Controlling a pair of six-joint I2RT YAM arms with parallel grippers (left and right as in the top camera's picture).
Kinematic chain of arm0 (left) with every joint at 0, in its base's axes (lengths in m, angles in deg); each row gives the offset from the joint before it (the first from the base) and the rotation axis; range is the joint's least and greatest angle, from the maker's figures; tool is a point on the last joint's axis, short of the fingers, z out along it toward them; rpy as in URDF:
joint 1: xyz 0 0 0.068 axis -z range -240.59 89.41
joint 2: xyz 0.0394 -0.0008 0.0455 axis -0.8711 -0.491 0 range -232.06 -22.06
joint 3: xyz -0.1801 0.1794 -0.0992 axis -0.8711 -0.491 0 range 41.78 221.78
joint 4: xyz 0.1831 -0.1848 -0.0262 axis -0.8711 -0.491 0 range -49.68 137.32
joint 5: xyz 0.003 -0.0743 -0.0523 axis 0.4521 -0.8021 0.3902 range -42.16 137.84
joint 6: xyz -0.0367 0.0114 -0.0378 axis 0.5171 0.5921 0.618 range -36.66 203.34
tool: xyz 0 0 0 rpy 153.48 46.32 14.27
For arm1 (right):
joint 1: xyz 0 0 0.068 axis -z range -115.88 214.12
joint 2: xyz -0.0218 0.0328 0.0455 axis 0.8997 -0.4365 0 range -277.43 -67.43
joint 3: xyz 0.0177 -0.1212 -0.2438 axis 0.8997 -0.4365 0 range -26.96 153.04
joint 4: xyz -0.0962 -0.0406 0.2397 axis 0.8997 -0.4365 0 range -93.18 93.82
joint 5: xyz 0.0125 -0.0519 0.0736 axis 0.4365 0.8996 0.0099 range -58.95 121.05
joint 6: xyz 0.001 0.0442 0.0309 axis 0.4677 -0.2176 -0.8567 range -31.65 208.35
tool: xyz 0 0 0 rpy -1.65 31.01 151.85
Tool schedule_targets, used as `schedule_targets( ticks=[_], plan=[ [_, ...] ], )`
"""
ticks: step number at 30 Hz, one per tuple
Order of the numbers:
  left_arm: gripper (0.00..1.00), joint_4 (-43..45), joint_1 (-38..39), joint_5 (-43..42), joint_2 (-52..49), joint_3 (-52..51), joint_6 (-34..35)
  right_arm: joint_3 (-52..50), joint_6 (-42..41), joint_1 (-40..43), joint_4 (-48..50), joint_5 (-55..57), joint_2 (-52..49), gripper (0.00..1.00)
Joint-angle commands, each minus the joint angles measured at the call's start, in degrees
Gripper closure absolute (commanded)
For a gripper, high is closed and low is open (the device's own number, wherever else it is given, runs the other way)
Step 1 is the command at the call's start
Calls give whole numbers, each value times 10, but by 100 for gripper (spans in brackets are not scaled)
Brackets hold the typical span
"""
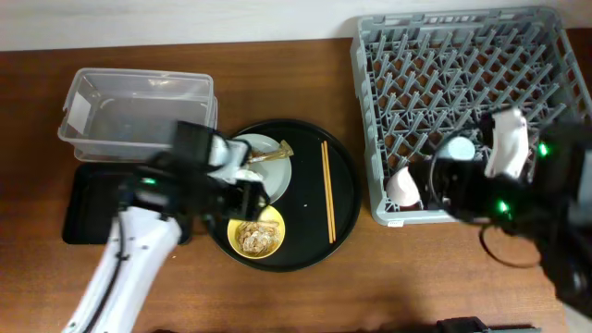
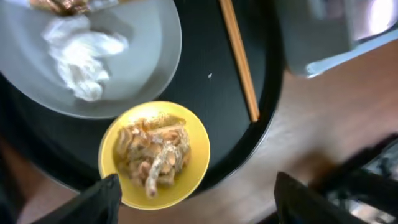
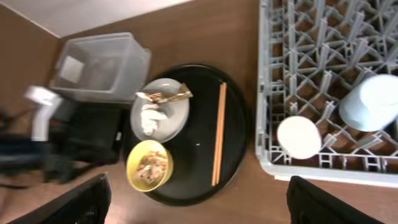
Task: Sort waste into correct bins and load items into the dishwasher rack
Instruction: 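Place the blue cup upside down in the dish rack with the right gripper, then lift the yellow bowl with the left gripper and dump scraps onto the black tray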
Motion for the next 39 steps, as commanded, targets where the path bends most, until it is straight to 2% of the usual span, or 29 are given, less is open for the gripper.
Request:
schedule_targets(
  ticks=[1, 3, 4, 7, 9, 11, 13, 17, 19, 21, 22, 24, 25, 27, 28, 29, 33, 36, 38, 39],
  plan=[
    [40, 55, 118, 172, -50, -42, 92, 1, -24, -17, -20, 11, -2, 10],
    [53, 78, 187, 262, -118, -43, 167, 0, -24, -17, -38, 10, -13, 10],
    [61, 88, 205, 277, -153, -43, 197, 0, -24, -17, -48, 10, -21, 10],
    [67, 122, 242, 254, -228, -43, 237, -1, -23, -17, -62, 10, -41, 10],
    [75, 137, 249, 254, -252, -43, 243, -1, -23, -17, -62, 11, -46, 10],
    [91, 151, 249, 254, -268, -43, 244, -1, -23, -17, -62, 11, -45, 10],
    [99, 150, 249, 254, -270, -43, 243, -1, -23, -17, -62, 11, -45, 10],
    [100, 97, 250, 254, -243, -22, 243, -1, -23, -17, -62, 11, -45, 10],
    [100, 37, 239, 253, -168, -2, 243, -1, -19, -17, -62, 11, -45, 10],
    [100, 6, 180, 230, -73, -2, 238, -1, -19, -16, -62, 11, -45, 10],
    [100, 1, 101, 169, -21, -2, 186, -1, -19, -16, -62, 11, -45, 10],
    [100, -3, -84, -4, 13, -2, 62, -1, -19, -16, -62, 11, -45, 10],
    [100, -3, -183, -80, 3, -3, 4, -1, -19, -17, -62, 11, -45, 10],
    [100, -3, -312, -214, -42, -3, -91, -1, -19, -17, -62, 11, -45, 10],
    [100, -3, -355, -287, -75, -3, -131, -1, -19, -17, -62, 11, -45, 10],
    [100, -3, -393, -397, -123, -3, -182, -1, -19, -17, -62, 11, -45, 10],
    [100, -3, -440, -633, -256, -3, -269, -1, -19, -17, -62, 11, -45, 10],
    [100, -15, -450, -673, -278, -3, -270, -1, -19, -17, -62, 11, -45, 10],
    [100, 6, -452, -633, -280, -3, -268, -1, -19, -17, -62, 11, -45, 10],
    [100, -30, -454, -647, -280, -4, -275, -1, -19, -17, -62, 11, -45, 10]
  ],
)
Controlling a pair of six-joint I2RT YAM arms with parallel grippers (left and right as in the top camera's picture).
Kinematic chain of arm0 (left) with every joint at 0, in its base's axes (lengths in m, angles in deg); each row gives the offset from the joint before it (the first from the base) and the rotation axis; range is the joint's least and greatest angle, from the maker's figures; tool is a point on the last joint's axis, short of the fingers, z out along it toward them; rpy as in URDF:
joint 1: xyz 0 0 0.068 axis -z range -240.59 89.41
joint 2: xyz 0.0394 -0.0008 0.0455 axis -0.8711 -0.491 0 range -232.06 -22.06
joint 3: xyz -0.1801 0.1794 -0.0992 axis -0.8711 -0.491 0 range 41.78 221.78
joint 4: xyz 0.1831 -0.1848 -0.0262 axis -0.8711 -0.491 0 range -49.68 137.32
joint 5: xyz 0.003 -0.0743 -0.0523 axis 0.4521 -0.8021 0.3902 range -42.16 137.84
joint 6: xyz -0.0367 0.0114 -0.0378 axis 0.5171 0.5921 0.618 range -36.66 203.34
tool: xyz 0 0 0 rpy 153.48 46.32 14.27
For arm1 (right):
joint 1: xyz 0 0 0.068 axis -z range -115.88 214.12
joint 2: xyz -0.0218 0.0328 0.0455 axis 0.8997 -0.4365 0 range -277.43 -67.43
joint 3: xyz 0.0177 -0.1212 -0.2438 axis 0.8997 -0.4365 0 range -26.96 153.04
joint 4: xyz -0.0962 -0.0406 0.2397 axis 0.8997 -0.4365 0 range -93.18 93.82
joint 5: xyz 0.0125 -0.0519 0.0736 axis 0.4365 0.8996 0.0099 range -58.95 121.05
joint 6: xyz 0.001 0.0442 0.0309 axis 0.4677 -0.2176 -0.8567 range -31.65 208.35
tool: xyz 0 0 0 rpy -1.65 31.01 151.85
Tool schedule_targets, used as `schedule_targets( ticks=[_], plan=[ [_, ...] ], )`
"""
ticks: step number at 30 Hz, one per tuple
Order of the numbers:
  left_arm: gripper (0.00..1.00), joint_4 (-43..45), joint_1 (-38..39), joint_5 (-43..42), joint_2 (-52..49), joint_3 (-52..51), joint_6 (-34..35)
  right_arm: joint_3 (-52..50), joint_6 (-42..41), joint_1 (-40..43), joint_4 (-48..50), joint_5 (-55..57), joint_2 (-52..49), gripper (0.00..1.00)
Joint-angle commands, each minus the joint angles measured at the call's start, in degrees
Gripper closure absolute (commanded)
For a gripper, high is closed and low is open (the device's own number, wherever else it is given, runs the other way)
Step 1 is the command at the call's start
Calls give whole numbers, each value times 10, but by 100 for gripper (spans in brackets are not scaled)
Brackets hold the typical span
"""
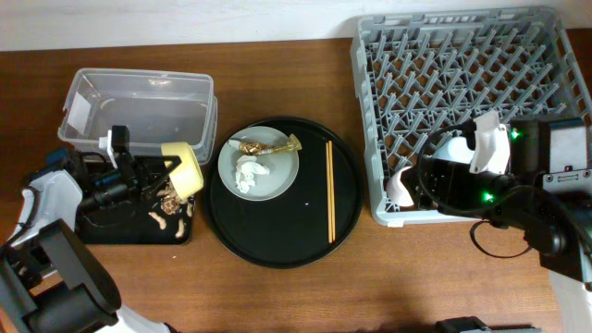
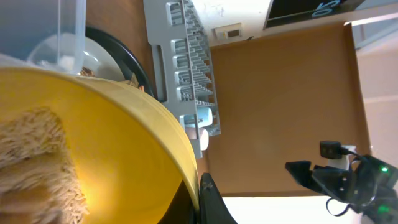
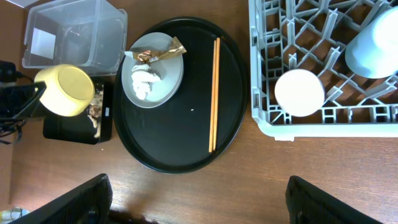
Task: Sort waste into correct bins and load items into the dishwasher rack
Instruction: 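Lift the yellow bowl with the left gripper and dump scraps onto the black tray, then drop the tissue from the white plate into the clear bin with the left gripper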
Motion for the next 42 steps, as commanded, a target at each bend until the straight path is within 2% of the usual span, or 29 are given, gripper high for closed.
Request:
schedule_targets(
  ticks=[1, 2, 4, 5, 6, 7, 8, 9, 10, 11, 12, 13, 14, 15, 17, 18, 21, 22, 23, 24, 25, 26, 28, 31, 36, 37, 38, 39, 42],
  plan=[
    [100, -31, -9, -30, -3, 2, -45, 1, 4, -4, 0, 5, 2, 10],
    [100, -34, -17, -17, -5, 2, -24, 1, 4, -4, 0, 5, 2, 10],
    [100, -59, -28, -5, -5, 2, -49, 1, 4, -4, -1, 5, 2, 10],
    [100, -122, -29, -35, -5, 2, -87, 1, 4, -4, -2, 5, 2, 10],
    [100, -130, -32, -46, -4, 2, -152, 1, 4, -4, -3, 5, 2, 10],
    [100, -99, -45, -19, -10, 2, -83, 1, 4, -4, -3, 3, 2, 10],
    [100, -163, -48, -49, -10, 0, -118, 1, 4, -4, -6, 3, 2, 10],
    [100, -178, -51, -56, -6, 0, -228, 1, 4, -4, -6, 3, 2, 10],
    [100, -174, -61, -27, -10, -1, -145, 1, 4, -4, -7, 3, 2, 10],
    [100, -209, -61, -29, -9, -1, -172, 1, 4, -4, -9, 3, 2, 10],
    [100, -260, -58, -30, -5, 0, -261, 1, 4, -4, -8, 3, 2, 10],
    [100, -281, -67, -38, -5, 0, -269, 2, 4, -4, -9, 3, 2, 10],
    [100, -224, -75, -36, -5, 1, -272, 2, 4, -4, -9, 3, 2, 10],
    [100, -207, -83, -7, -8, 1, -145, 2, 4, -4, -9, 3, 2, 10],
    [100, -350, -67, -7, 14, 6, -321, 2, 4, -4, -9, 3, 2, 10],
    [100, -381, -54, 28, 31, 23, -334, 2, 4, -4, -6, 3, 2, 10],
    [100, -366, 21, 104, 95, 66, -245, 2, 4, -4, -7, 3, 2, 10],
    [100, -292, 83, 163, 132, 72, -111, 2, 4, -4, -7, 3, 2, 10],
    [100, -207, 155, 281, 164, 72, 50, 2, 4, -4, -7, 3, 2, 10],
    [100, -157, 228, 386, 184, 72, 151, 1, 4, -4, -8, 3, 2, 10],
    [100, -108, 342, 485, 199, 72, 247, 1, 4, -4, -9, 3, 2, 10],
    [100, -86, 416, 555, 200, 72, 298, 1, 4, -4, -9, 3, 2, 10],
    [100, -63, 593, 773, 179, 70, 429, 1, 4, -4, -10, 3, 2, 10],
    [100, -34, 728, 887, 90, 70, 494, 2, 4, -4, -8, 3, 2, 10],
    [100, -4, 760, 888, -14, 70, 504, 1, 4, -4, -9, 3, 2, 9],
    [88, -5, 760, 888, -14, 71, 504, 1, 4, -4, -9, 3, 2, 9],
    [65, -11, 759, 888, -13, 77, 503, 1, 4, -4, -9, 5, 2, 9],
    [48, -27, 753, 889, -11, 90, 499, 1, 6, -4, -9, 9, 2, 9],
    [42, -97, 718, 893, 12, 190, 456, 1, 6, -4, -8, 12, 2, 9]
  ],
)
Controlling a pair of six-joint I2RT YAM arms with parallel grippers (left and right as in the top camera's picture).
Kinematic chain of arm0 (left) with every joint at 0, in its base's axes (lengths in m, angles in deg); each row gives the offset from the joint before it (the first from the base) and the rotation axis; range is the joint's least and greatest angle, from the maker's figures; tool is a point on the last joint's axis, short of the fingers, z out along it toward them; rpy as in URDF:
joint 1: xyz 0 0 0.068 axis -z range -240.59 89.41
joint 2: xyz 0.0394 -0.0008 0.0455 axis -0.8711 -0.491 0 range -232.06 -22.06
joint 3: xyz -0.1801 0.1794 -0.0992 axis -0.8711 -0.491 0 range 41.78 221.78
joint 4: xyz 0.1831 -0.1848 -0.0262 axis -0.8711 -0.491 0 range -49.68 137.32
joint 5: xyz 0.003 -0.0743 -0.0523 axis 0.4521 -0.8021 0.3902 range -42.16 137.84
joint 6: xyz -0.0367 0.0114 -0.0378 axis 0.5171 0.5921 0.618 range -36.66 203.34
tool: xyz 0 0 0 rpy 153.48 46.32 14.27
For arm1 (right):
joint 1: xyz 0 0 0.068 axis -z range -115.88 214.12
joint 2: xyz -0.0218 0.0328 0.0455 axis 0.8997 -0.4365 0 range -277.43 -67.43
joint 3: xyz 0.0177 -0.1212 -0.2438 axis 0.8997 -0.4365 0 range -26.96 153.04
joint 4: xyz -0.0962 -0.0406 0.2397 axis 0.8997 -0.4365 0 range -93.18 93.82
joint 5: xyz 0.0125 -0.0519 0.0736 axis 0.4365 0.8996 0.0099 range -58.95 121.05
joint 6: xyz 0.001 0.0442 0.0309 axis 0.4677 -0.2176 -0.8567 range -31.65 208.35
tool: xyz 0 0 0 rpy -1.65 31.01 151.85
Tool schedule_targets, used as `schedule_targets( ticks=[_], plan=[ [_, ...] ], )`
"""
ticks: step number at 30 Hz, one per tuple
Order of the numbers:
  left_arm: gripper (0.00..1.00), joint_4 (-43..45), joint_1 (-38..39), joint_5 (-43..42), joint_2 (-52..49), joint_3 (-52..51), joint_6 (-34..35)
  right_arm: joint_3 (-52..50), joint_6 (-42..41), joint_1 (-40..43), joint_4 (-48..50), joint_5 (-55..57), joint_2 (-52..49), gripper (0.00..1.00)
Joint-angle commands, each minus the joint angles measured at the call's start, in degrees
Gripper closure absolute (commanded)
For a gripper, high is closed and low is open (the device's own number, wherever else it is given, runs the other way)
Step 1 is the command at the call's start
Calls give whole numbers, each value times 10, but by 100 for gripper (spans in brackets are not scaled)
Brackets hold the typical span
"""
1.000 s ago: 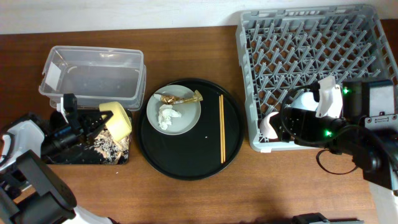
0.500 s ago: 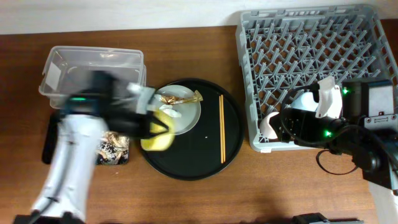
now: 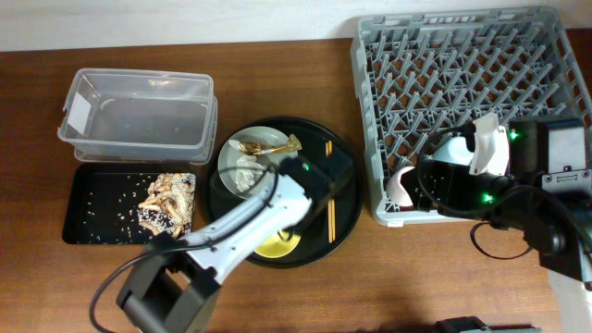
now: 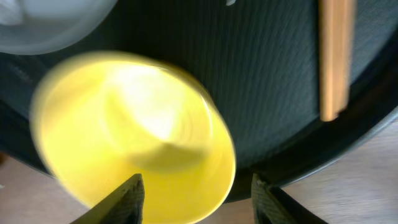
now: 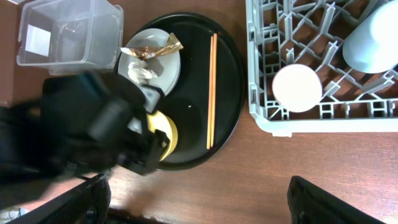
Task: Sort waste into correct bins and load items into the dishwasher rack
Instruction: 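Drop the tissue from the white plate into the clear bin with the left gripper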
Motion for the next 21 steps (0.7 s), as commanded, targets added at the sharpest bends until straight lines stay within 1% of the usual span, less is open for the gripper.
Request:
schedule_targets(
  ticks=[1, 2, 3, 4, 5, 7, 8, 9, 10, 12, 15, 17, 18, 20, 21],
  plan=[
    [41, -31, -45, 18, 30, 110, -44, 2, 5, -3, 2, 8, 2, 9],
    [35, -16, -52, 46, 32, 112, -52, 2, 5, -3, 1, 8, 2, 9],
    [34, 2, -59, 82, 31, 111, -59, 2, 5, -3, 0, 8, 2, 9],
    [34, 41, -83, 131, 19, 110, -68, 2, 5, -3, -1, 8, 2, 9],
    [34, 70, -108, 124, 2, 110, -97, 2, 6, -3, -1, 8, 2, 8],
    [35, 105, -175, 109, -58, 110, -104, 2, 5, -3, -1, 8, 2, 8],
    [35, 108, -187, 98, -71, 110, -105, 2, 6, -3, -1, 7, 2, 9],
    [37, 115, -216, 75, -109, 110, -115, 2, 5, -3, -1, 8, 2, 8],
    [40, 116, -227, 73, -130, 110, -115, 2, 5, -3, 0, 8, 2, 8],
    [52, 120, -237, 46, -167, 110, -115, 2, 5, -3, 0, 8, 2, 8],
    [100, 107, -236, 20, -166, 113, -115, 2, 5, -3, -1, 8, 2, 8],
    [100, 63, -237, 17, -139, 141, -115, 2, 5, -3, -1, 8, 2, 8],
    [100, 35, -237, 34, -116, 167, -114, 2, 5, -3, -1, 7, 2, 8],
    [100, 1, -248, 102, -69, 217, -115, 2, 5, -3, 0, 8, 2, 9],
    [100, 7, -268, 152, -44, 234, -115, 2, 5, -3, 0, 8, 2, 8]
  ],
)
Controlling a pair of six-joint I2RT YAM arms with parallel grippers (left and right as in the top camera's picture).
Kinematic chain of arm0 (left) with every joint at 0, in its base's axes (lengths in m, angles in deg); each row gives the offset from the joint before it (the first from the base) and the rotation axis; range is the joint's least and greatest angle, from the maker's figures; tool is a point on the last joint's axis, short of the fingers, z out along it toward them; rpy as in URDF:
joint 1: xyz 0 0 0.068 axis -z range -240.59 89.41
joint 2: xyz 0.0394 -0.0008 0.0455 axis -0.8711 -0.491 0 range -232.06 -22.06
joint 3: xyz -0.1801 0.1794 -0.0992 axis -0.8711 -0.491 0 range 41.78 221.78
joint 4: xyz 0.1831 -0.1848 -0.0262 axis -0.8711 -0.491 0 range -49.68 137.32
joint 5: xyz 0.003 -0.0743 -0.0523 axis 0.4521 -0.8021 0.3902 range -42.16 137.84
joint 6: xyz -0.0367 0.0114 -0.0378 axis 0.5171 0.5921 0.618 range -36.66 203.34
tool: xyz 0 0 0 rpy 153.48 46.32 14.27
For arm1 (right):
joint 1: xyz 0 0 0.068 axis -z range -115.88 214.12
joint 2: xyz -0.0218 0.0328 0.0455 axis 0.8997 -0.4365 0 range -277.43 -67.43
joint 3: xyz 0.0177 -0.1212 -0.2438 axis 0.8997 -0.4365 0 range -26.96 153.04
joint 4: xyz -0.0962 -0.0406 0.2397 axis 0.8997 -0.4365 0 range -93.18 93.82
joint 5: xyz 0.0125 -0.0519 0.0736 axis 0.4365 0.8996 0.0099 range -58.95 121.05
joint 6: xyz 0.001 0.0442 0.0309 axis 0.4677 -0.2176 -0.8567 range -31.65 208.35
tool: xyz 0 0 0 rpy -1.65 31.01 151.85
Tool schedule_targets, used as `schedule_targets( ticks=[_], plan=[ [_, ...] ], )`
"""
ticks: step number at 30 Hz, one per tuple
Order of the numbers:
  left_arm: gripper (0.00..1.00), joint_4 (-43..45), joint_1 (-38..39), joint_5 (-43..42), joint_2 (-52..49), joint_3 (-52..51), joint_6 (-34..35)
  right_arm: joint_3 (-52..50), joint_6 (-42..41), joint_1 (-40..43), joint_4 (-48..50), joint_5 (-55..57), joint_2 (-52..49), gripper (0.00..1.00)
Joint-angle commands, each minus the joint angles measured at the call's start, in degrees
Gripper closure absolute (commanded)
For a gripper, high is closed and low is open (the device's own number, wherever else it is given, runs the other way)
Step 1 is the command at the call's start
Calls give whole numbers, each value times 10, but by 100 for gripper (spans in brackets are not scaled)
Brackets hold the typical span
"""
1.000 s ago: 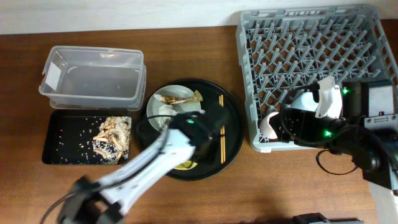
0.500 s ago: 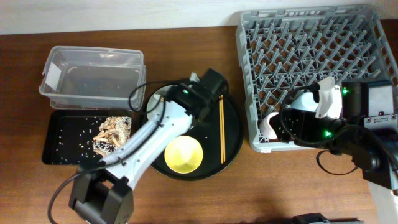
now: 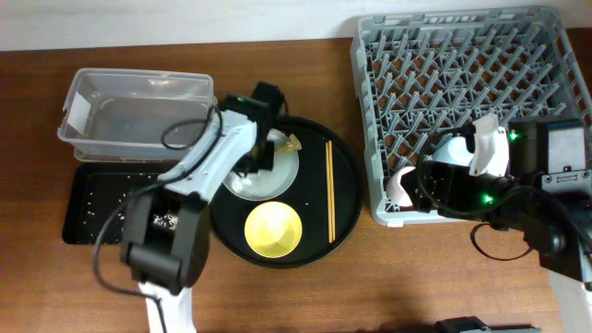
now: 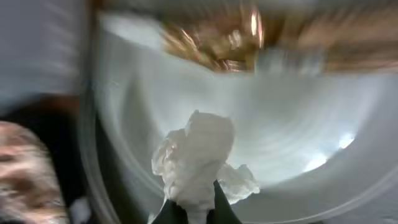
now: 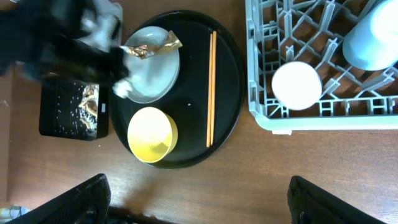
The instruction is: Sort waste into correct bins and load items into the dishwasher rack
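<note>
A crumpled white napkin (image 4: 198, 158) lies on the grey plate (image 3: 282, 171), and my left gripper (image 4: 191, 210) is shut on its lower end. A gold wrapper (image 4: 227, 37) rests on the plate's far rim. On the round black tray (image 3: 347, 217) the empty yellow bowl (image 3: 273, 229) stands upright, with the chopsticks (image 3: 327, 190) to its right. The grey dishwasher rack (image 3: 365, 111) holds a white cup (image 5: 297, 86) and a pale blue cup (image 5: 373, 37). High over the rack's front edge, my right gripper (image 5: 208, 205) hangs open and empty.
A clear plastic bin (image 3: 139, 116) stands at the back left. In front of it a flat black tray (image 5: 53, 115) holds food scraps (image 5: 90, 106). Bare wooden table (image 3: 416, 277) lies in front of the round tray and the rack.
My left gripper was open over the empty yellow bowl at the tray's front. It is now at the grey plate, shut on the napkin. The right arm has not moved.
My left gripper first hung over the yellow bowl, full of food, on the round tray. Then it held the bowl tipped over the flat black tray, scraps falling out. Later the empty bowl stood back on the round tray. Now the gripper pinches the napkin.
</note>
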Motion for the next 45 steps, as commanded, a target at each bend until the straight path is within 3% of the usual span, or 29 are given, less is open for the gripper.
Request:
schedule_targets(
  ticks=[1, 5, 6, 7, 11, 13, 16, 18, 21, 24, 25, 26, 27, 28, 31, 33, 36, 39, 40, 42, 45],
  plan=[
    [100, 30, -56, 144, 100, 59, -6, 2, 5, -3, 2, 7, 2, 8],
    [99, 136, -180, 92, 68, 58, -20, 2, 5, -3, -3, 7, 2, 8],
    [66, 162, -198, 56, 56, 58, -21, 2, 5, -3, -3, 7, 2, 9],
    [1, 189, -212, -1, 40, 59, -55, 2, 5, -3, -7, 7, 2, 9],
    [1, 151, -192, -85, 56, 74, -105, 2, 5, -3, -13, 7, 2, 9],
    [18, 107, -134, -140, 64, 76, -156, 2, 5, -3, -13, 8, 2, 8],
    [23, 118, -18, -37, 33, 26, -236, 2, 5, -3, -13, 7, 2, 8],
    [25, 124, 19, 9, 1, 17, -278, 2, 5, -3, -13, 7, 2, 8],
    [26, 151, 25, 18, -42, 17, -368, 2, 5, -3, -13, 7, 2, 8],
    [30, 162, 4, -35, -72, 17, -368, 2, 5, -3, -13, 7, 2, 8],
    [36, 158, 2, -64, -85, 16, -368, 2, 5, -3, -13, 7, 2, 8],
    [53, 153, 2, -64, -94, 16, -367, 2, 5, -3, -13, 7, 2, 8],
    [83, 142, 3, -63, -96, 16, -367, 2, 5, -3, -13, 7, 2, 8],
    [96, 131, 3, -61, -95, 17, -364, 2, 5, -3, -13, 7, 2, 8],
    [100, 50, 3, -41, -59, 71, -287, 2, 5, -3, -11, 7, 2, 8],
    [100, -2, -10, 7, 5, 137, -217, 2, 5, -3, -11, 7, 2, 8],
    [100, 39, -66, 67, 49, 144, -167, 2, 5, -3, -11, 7, 2, 8],
    [97, 92, -161, 44, 27, 139, -107, 2, 5, -3, -11, 7, 2, 8],
    [73, 107, -181, 12, 14, 139, -109, 2, 5, -3, -11, 7, 2, 8],
    [1, 113, -193, -2, -8, 139, -125, 2, 5, -3, -11, 7, 2, 8],
    [1, 25, -173, -35, 29, 171, -135, 2, 5, -3, -12, 7, 2, 1]
  ],
)
